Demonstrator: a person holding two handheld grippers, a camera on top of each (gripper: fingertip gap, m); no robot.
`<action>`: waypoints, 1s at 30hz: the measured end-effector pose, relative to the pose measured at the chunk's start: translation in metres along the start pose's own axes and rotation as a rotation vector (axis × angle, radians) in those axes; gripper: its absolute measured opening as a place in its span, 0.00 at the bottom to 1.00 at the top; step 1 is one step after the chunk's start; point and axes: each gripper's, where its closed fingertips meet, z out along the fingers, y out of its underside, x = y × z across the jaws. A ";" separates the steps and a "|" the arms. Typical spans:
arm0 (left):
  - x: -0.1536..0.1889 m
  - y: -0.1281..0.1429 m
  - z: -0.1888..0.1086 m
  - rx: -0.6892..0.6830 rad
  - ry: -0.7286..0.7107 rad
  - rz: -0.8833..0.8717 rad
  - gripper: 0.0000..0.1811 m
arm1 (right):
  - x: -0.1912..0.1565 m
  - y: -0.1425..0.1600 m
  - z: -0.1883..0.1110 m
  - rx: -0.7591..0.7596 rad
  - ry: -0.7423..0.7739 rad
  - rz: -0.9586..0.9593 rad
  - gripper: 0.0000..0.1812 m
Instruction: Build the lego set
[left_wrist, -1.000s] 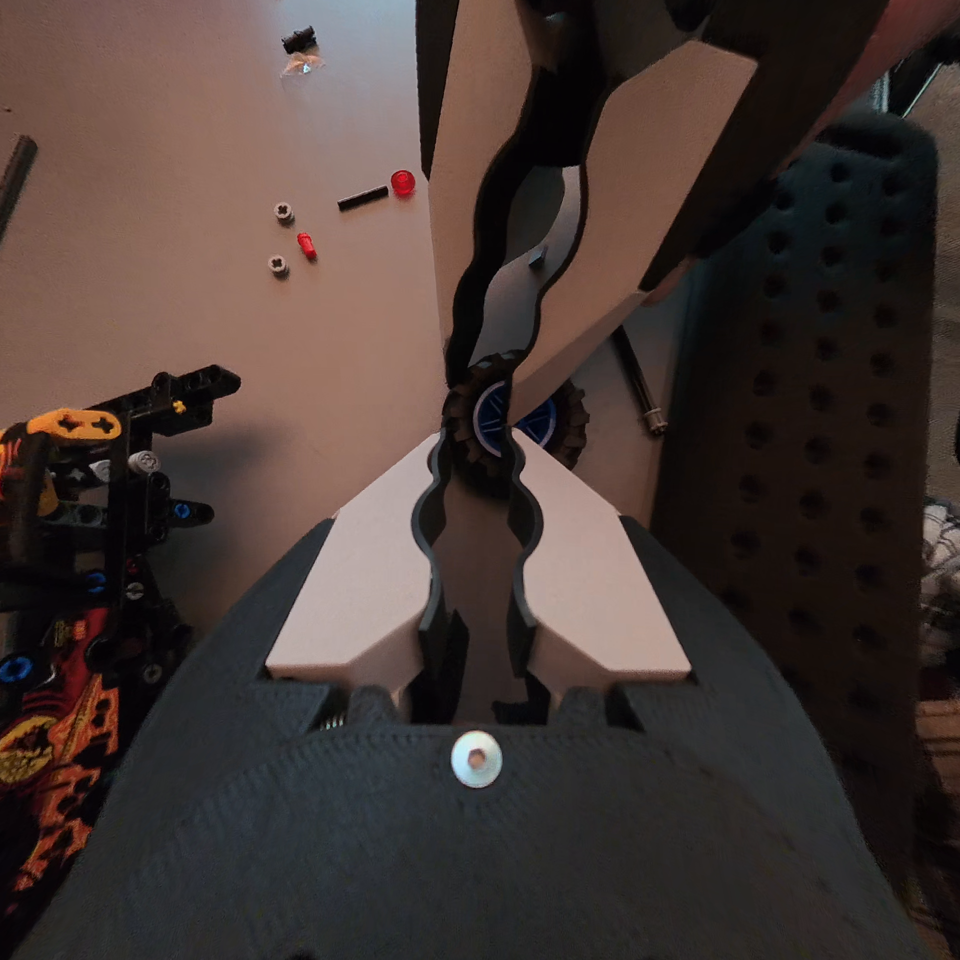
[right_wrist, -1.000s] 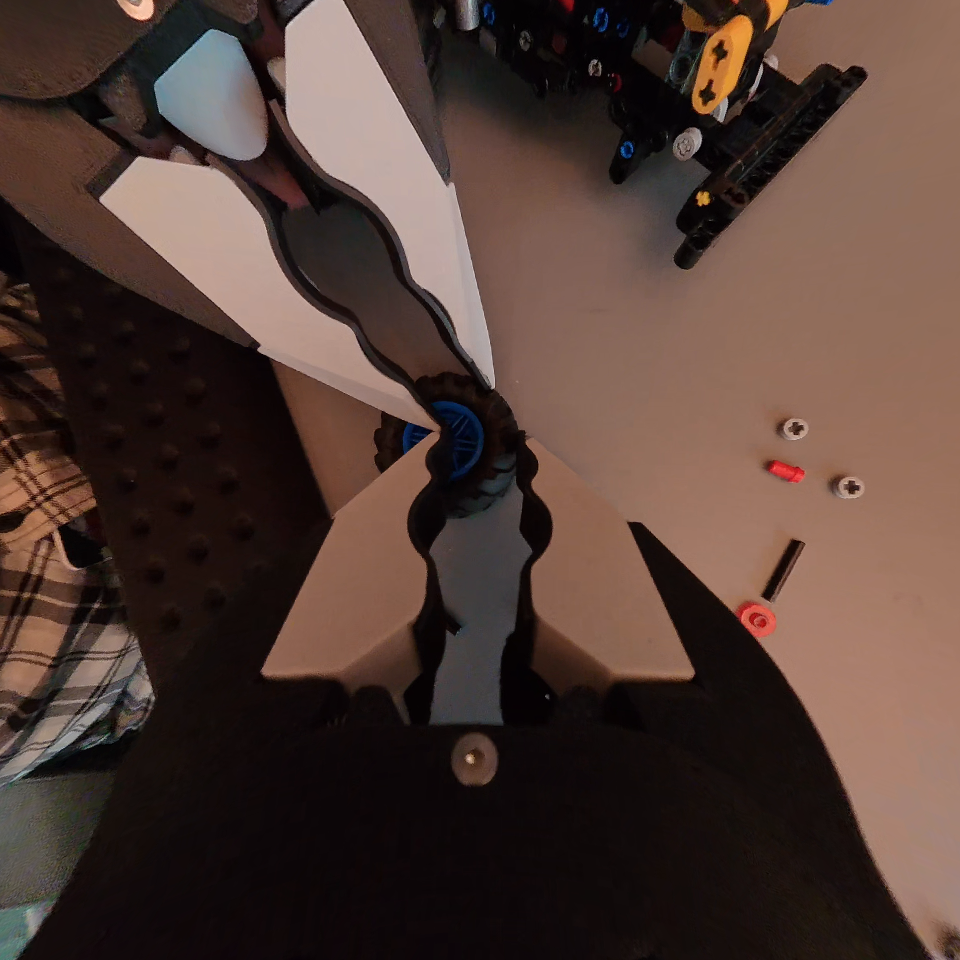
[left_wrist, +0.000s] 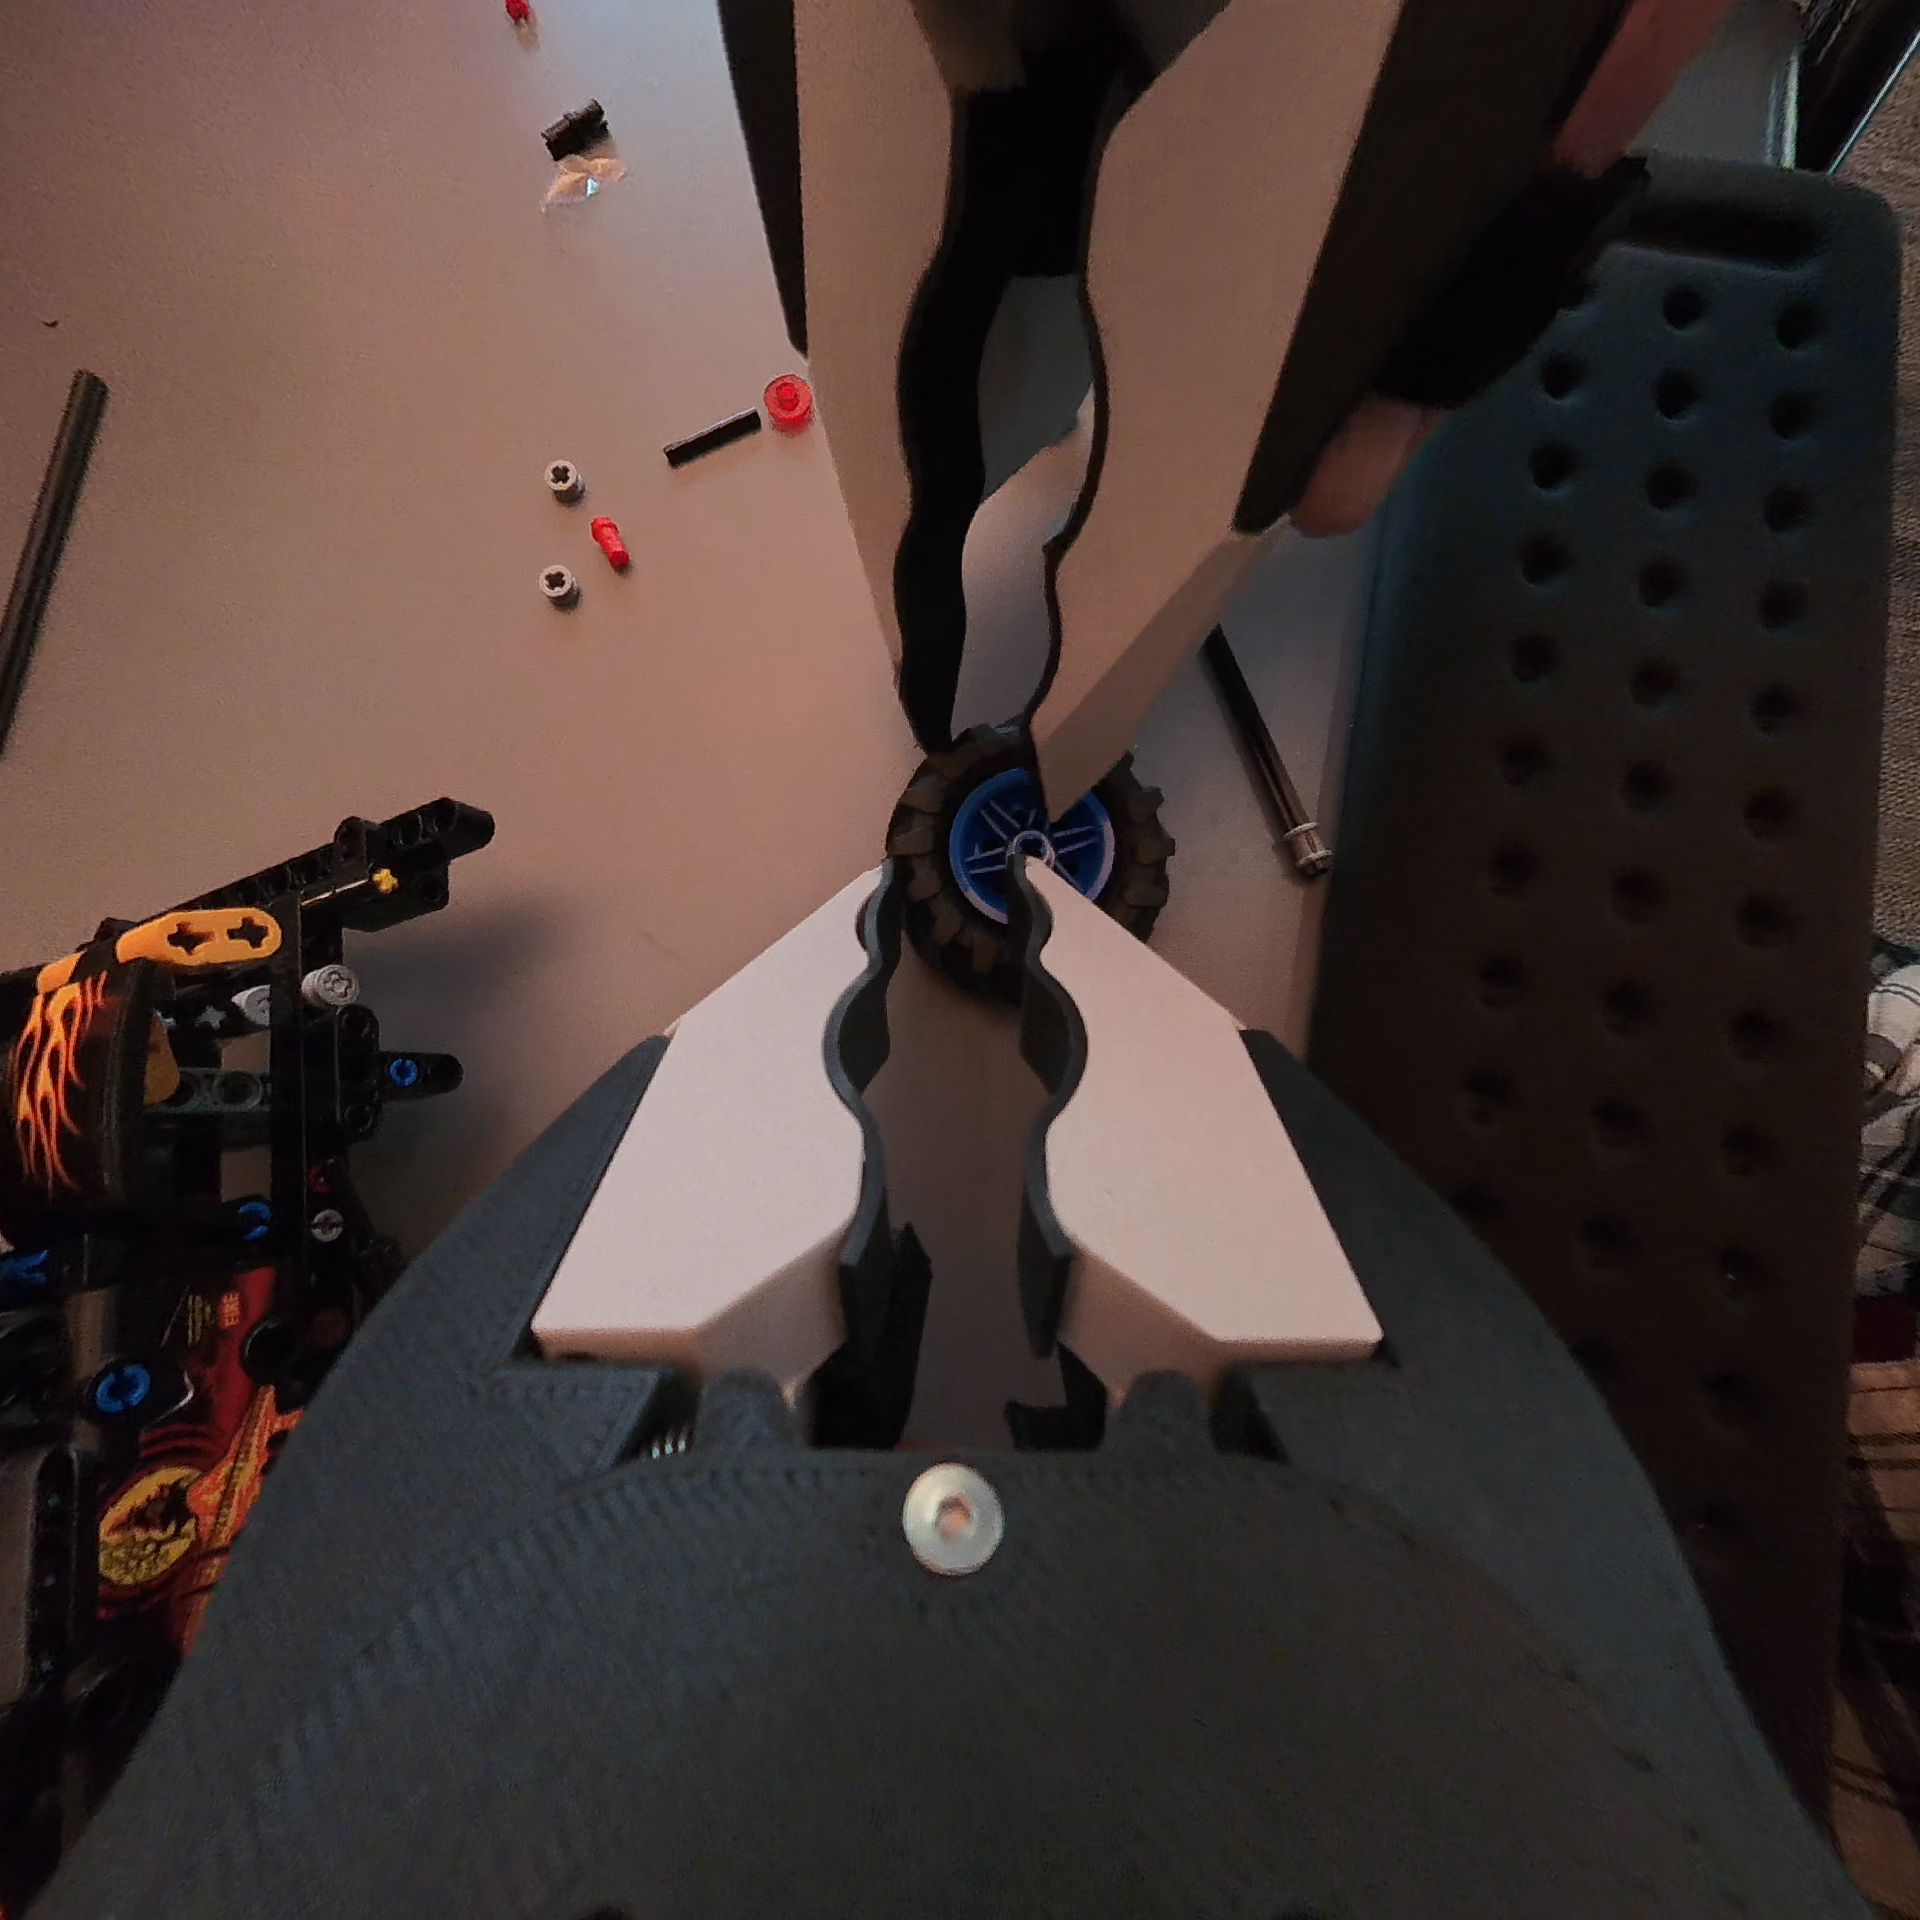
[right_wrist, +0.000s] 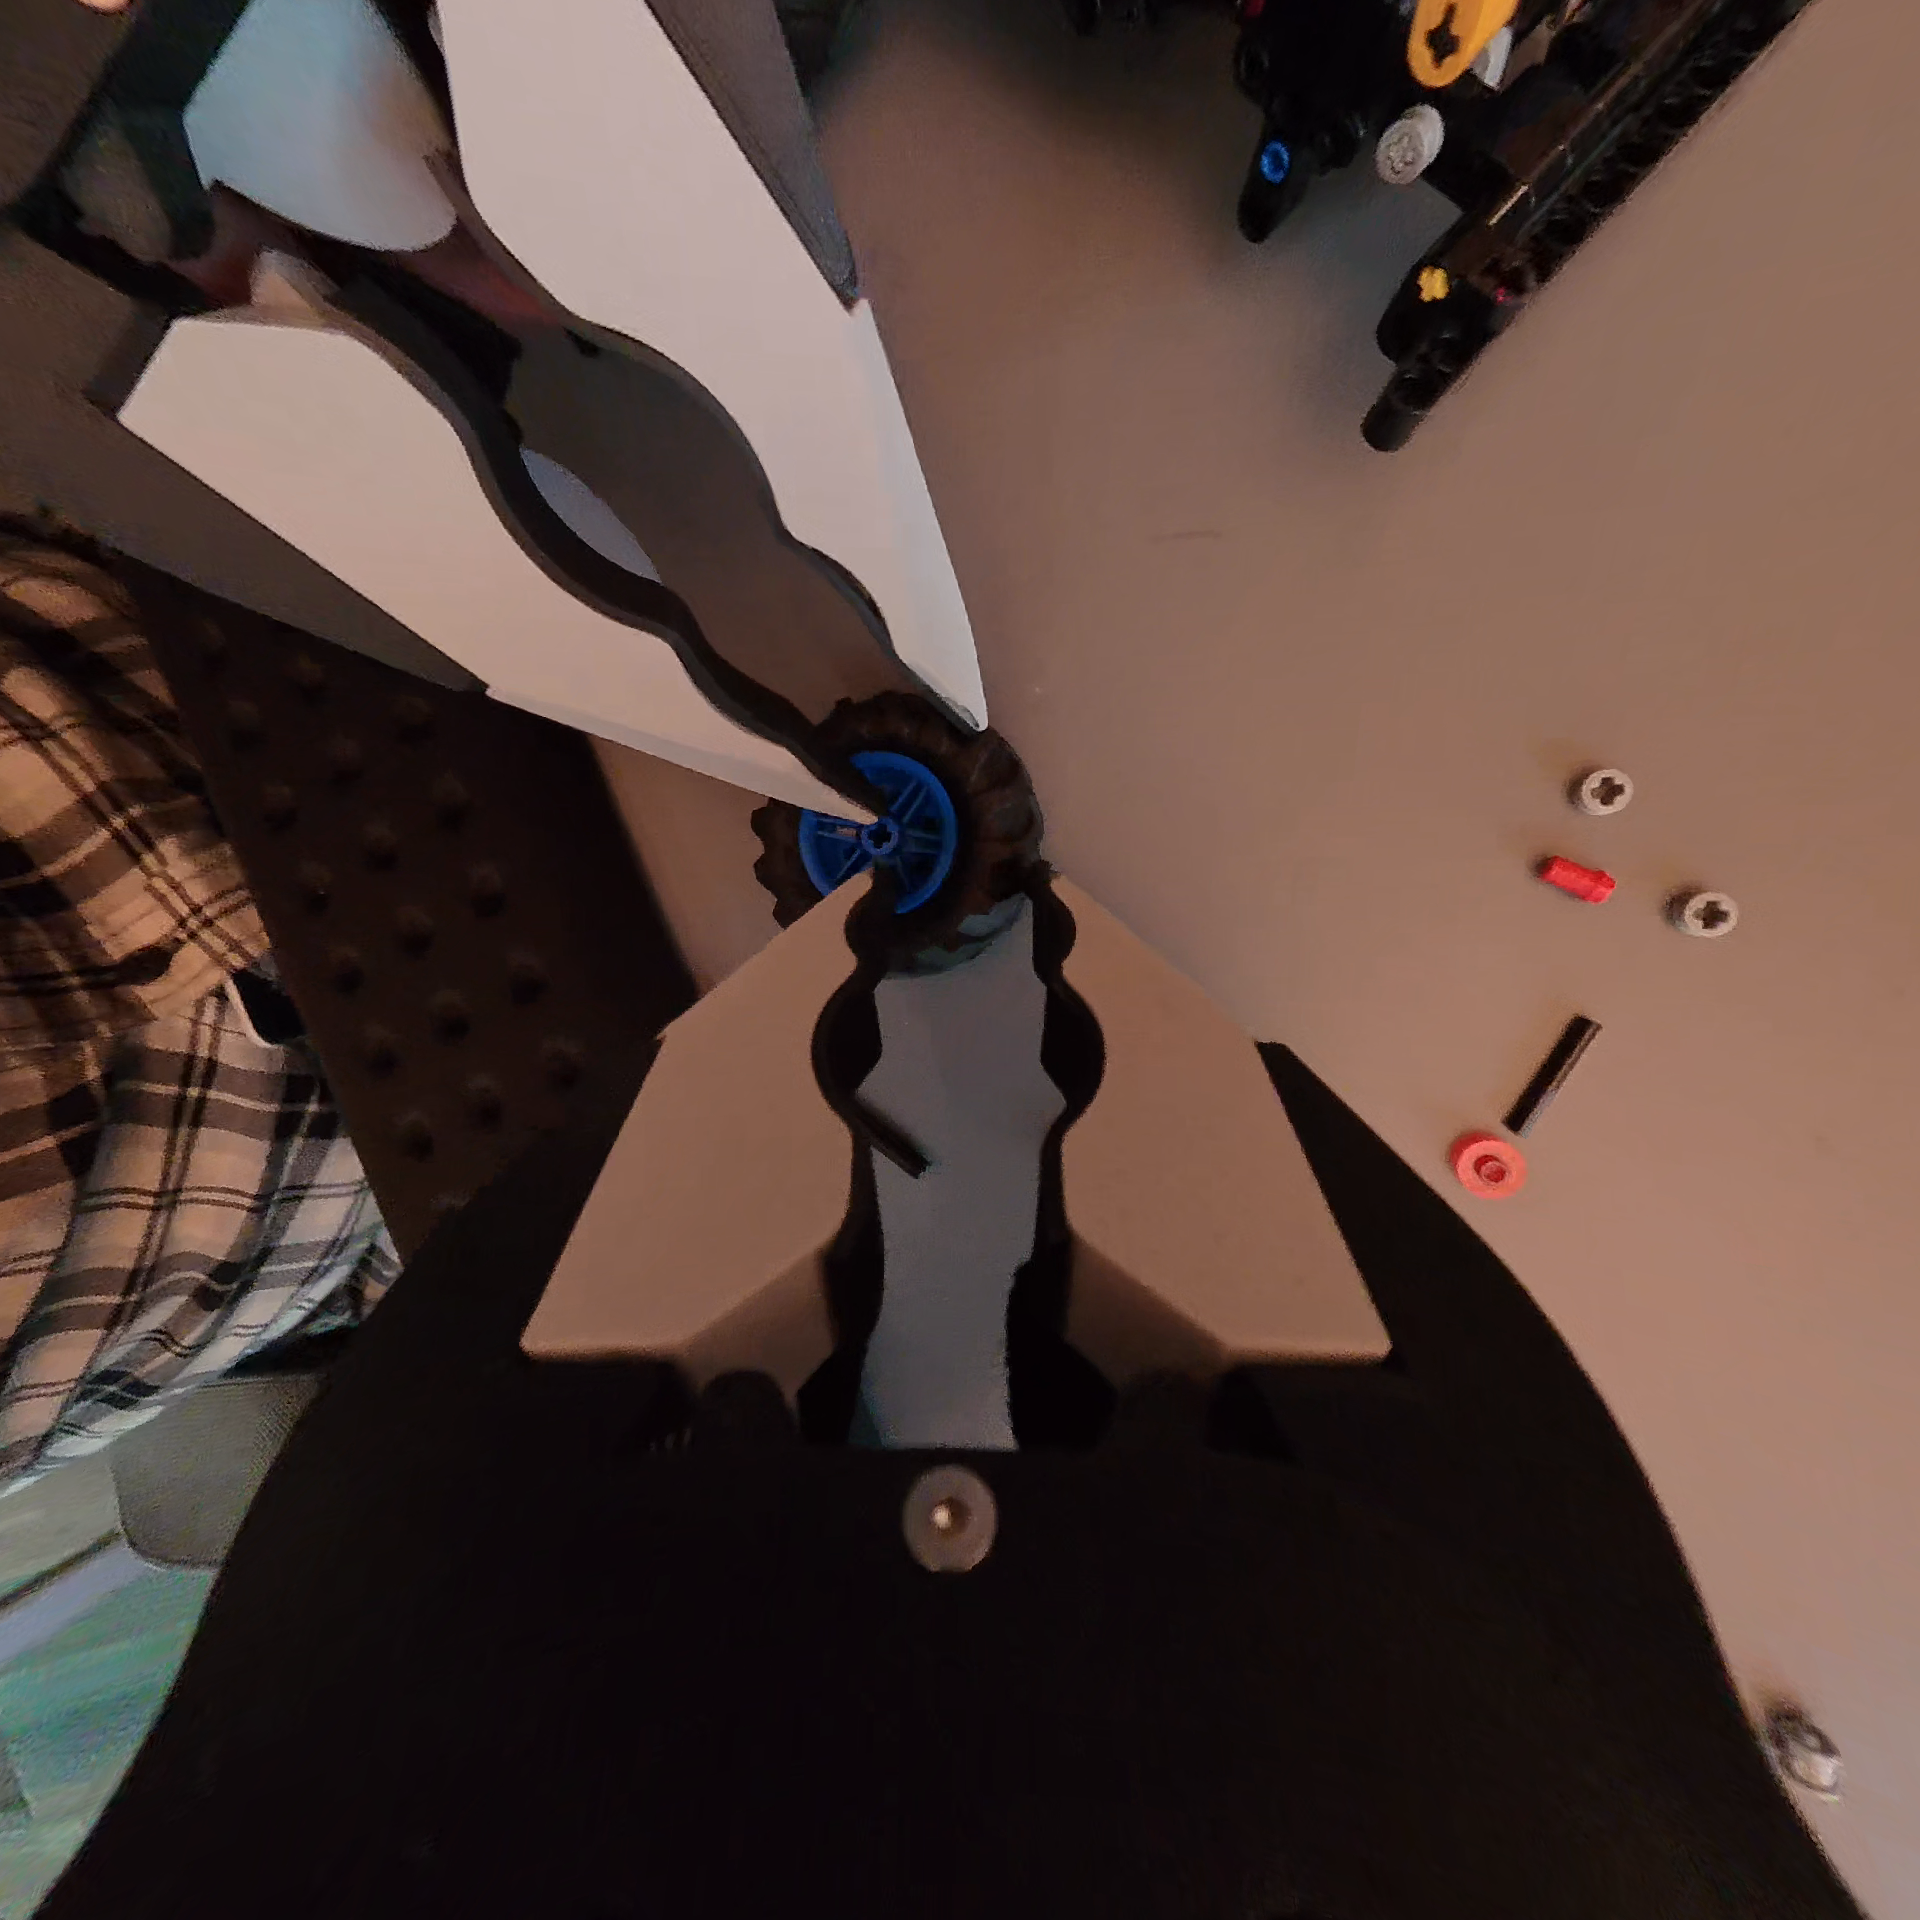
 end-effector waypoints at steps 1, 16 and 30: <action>0.000 0.000 0.000 -0.002 -0.001 0.005 0.11 | 0.000 0.001 0.002 -0.023 0.011 -0.014 0.15; 0.001 0.002 0.004 0.051 -0.105 0.063 0.11 | 0.000 0.003 0.009 -0.079 0.108 -0.105 0.14; -0.004 0.000 -0.005 0.106 -0.045 -0.065 0.31 | -0.005 -0.003 0.001 0.080 0.321 -0.222 0.12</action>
